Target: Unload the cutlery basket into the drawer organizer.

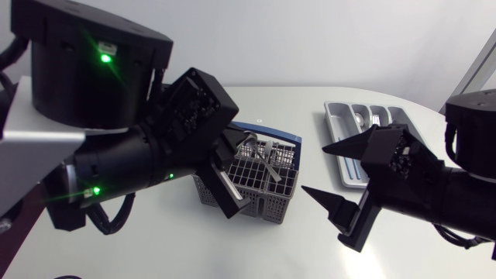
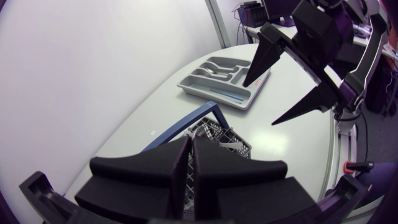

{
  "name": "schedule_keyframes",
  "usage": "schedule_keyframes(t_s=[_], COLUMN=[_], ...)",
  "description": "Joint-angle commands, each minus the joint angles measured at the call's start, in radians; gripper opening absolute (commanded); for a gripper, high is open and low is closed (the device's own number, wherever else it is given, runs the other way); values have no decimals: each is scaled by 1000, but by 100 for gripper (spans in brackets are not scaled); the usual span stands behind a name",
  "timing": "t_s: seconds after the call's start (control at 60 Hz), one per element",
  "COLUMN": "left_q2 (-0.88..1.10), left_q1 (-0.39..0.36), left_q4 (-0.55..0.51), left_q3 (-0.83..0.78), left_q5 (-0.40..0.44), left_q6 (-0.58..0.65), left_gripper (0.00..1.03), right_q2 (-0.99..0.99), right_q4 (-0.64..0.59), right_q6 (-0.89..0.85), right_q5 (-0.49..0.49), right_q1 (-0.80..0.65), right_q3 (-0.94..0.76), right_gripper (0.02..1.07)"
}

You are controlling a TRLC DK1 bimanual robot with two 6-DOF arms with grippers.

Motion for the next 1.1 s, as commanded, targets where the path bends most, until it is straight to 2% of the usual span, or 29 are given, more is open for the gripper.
schedule_keyframes(t_s=[0.0,0.217,0.283,0.383,0.567,0.65,0.783,0.95,1.083], left_q2=[13,70,93,122,151,171,190,190,190], left_q1=[15,78,117,160,193,209,220,217,217], left_q4=[-2,21,21,21,7,-8,-28,-38,-50], left_q3=[46,74,93,116,155,175,195,198,199], left_q5=[18,120,163,218,279,299,325,330,336], left_q6=[-76,-195,-237,-281,-337,-355,-367,-369,-369], left_gripper=[6,6,6,6,6,6,6,6,6], right_q2=[19,91,123,156,202,229,280,317,343], right_q4=[62,229,279,333,427,448,484,536,563], right_q6=[20,8,0,-14,-46,-51,-54,-69,-81], right_q5=[52,151,197,246,338,349,375,421,447], right_q1=[50,133,170,202,240,243,243,240,234], right_q3=[-29,-54,-54,-52,-51,-43,-29,-14,6], right_gripper=[94,86,78,72,54,46,46,32,32])
